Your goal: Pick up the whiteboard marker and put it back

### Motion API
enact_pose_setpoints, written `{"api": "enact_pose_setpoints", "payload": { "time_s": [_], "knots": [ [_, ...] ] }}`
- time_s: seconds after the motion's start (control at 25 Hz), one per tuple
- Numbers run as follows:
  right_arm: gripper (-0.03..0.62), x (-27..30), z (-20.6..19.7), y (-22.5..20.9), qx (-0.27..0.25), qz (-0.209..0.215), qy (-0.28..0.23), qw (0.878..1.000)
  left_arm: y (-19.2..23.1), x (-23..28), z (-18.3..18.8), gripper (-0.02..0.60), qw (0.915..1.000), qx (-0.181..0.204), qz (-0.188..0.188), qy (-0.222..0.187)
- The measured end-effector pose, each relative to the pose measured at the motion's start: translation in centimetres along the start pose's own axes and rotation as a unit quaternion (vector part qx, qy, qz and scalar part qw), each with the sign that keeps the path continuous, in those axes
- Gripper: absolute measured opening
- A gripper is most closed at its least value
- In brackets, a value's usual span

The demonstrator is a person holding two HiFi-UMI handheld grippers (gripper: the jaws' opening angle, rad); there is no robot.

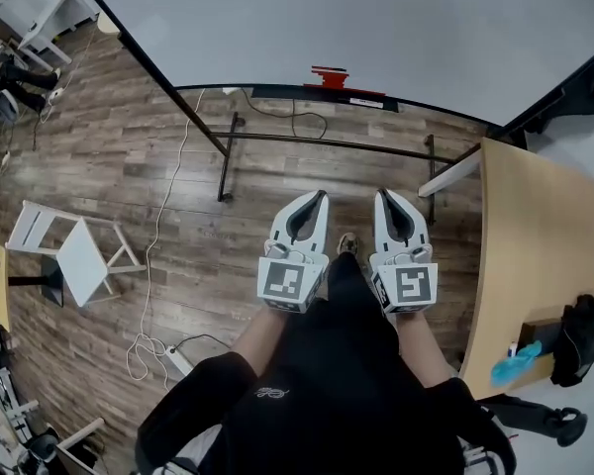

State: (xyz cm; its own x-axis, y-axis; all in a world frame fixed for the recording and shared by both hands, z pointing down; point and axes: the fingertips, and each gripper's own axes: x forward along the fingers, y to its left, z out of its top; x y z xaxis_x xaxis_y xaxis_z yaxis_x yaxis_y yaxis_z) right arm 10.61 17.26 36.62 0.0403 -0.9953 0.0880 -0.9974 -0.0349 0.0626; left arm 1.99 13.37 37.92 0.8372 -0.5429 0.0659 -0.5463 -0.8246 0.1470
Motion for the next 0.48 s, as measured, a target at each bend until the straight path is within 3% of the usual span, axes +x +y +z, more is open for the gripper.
{"api": "enact_pose_setpoints", "payload": {
  "time_s": [0.48],
  "knots": [
    [0.002, 9.6, -1.9, -7.4, -0.027, 0.057, 0.039, 0.997, 2.5, 11.1, -0.5, 0.006, 0.9984, 0.001, 0.039, 0.041]
  ]
}}
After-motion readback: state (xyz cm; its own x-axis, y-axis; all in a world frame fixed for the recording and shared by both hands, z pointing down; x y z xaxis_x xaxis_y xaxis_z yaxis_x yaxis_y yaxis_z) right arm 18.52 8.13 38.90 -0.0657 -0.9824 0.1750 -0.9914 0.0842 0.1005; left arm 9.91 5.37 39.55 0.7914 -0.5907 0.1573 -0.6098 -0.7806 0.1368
